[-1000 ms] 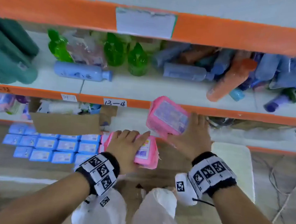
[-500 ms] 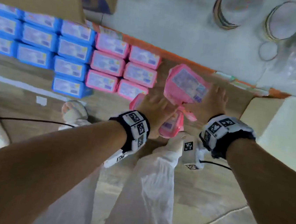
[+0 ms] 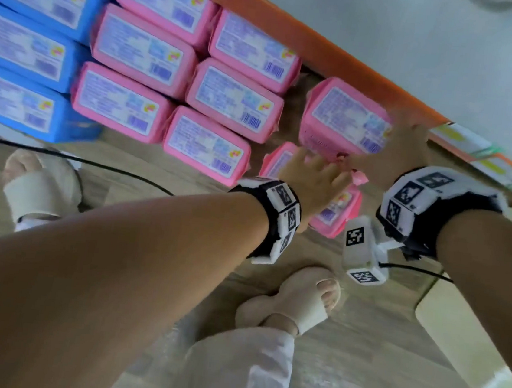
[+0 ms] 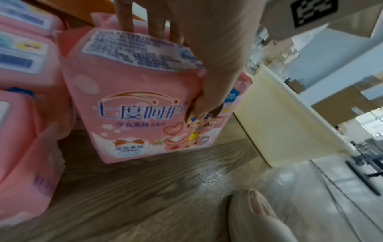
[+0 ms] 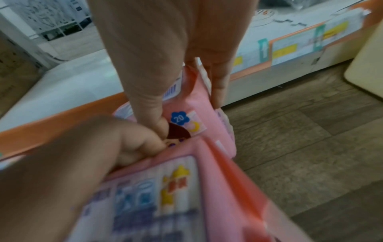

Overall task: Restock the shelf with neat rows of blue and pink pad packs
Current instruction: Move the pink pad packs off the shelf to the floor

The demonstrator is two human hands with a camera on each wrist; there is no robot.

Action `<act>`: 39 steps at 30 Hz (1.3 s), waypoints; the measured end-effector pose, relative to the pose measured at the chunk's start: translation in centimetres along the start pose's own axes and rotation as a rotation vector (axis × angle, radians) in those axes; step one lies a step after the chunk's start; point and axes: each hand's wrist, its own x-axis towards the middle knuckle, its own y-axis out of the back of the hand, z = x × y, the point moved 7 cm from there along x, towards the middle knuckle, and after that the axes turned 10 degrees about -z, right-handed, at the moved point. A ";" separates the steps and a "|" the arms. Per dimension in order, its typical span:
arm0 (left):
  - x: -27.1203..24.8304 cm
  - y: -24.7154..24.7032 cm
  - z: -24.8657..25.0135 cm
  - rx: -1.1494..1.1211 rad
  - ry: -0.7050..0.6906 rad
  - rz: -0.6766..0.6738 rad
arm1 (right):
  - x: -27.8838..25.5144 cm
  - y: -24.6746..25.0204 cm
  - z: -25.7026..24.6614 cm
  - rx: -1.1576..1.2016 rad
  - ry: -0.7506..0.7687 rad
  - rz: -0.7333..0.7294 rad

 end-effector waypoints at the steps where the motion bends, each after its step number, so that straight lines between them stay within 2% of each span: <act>1: 1.0 -0.3 -0.2 0.008 0.006 0.017 | 0.7 -0.3 -0.2 -0.022 0.010 0.021; 4: 3.0 -0.9 -2.2 -0.029 0.080 0.054 | 2.1 -0.9 -0.5 -0.029 0.045 0.154; 6: 3.9 -1.2 -3.6 -0.066 0.114 0.065 | 2.8 -1.7 -0.7 0.027 0.074 0.183; 9: 4.8 -1.4 -4.6 -0.065 0.147 0.114 | 4.0 -3.1 -0.5 0.097 0.095 0.117; 13: 5.1 -3.0 -5.0 0.024 0.158 0.021 | 3.7 -3.6 0.6 0.287 0.074 0.100; 16: 4.8 -3.8 -6.0 0.107 0.187 -0.012 | 3.2 -4.6 2.0 0.359 -0.041 0.047; 18: 4.8 -3.5 -6.6 0.112 0.211 -0.018 | 2.8 -5.9 2.3 0.557 -0.123 -0.051; 20: 5.3 -2.8 -6.8 0.114 0.214 -0.024 | 2.7 -7.1 2.0 0.670 -0.125 -0.135; 25: 6.8 -2.3 -6.3 0.151 0.145 0.035 | 3.4 -7.2 1.9 0.522 -0.100 -0.123; 28: 6.9 -2.6 -7.3 0.063 0.141 0.056 | 3.2 -7.4 1.5 0.570 -0.058 -0.154; 31: 6.7 -2.7 -8.1 0.083 0.063 0.110 | 2.6 -7.8 1.0 0.600 -0.012 -0.165; 36: 6.8 -3.0 -8.3 0.161 0.063 0.066 | 2.1 -7.7 1.0 0.605 -0.047 -0.156; 39: 5.3 -1.6 -8.0 0.077 0.031 0.084 | 1.6 -7.3 1.1 0.561 -0.084 -0.165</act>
